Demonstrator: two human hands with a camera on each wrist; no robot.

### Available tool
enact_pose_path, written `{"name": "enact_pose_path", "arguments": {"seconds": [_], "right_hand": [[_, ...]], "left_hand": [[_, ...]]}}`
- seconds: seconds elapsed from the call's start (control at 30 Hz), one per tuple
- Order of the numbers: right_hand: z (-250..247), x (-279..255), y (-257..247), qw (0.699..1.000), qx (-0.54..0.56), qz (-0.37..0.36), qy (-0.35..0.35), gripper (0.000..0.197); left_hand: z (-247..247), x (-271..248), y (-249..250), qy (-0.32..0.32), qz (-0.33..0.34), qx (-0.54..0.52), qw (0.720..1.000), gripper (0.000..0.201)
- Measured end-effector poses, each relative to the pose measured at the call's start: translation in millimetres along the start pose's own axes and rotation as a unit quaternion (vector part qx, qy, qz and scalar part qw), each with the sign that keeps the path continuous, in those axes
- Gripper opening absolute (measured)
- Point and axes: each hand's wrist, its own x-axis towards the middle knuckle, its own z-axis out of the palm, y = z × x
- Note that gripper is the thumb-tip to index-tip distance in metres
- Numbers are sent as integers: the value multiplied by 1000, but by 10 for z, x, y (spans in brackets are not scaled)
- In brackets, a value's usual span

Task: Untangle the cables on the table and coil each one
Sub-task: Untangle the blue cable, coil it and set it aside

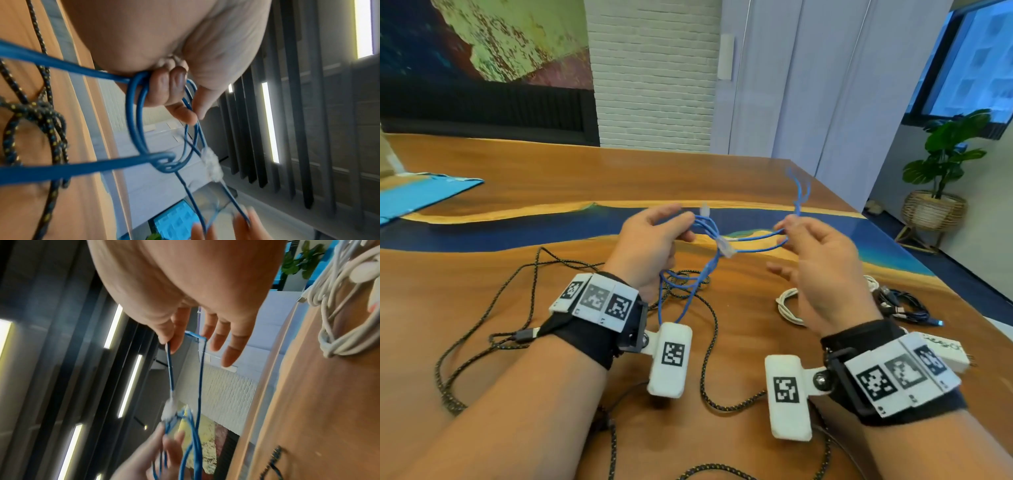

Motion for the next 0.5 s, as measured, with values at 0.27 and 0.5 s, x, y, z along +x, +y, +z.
{"name": "enact_pose_path", "arguments": {"seconds": [0.27, 0.5], "right_hand": [[-135, 99, -91, 979, 184, 78, 38, 25], [-52, 36, 0, 994, 3, 92, -66, 33]], "left_hand": [[-207, 148, 38, 126, 45, -53, 990, 16], [-117, 46, 124, 89, 61, -81, 991, 21]]}}
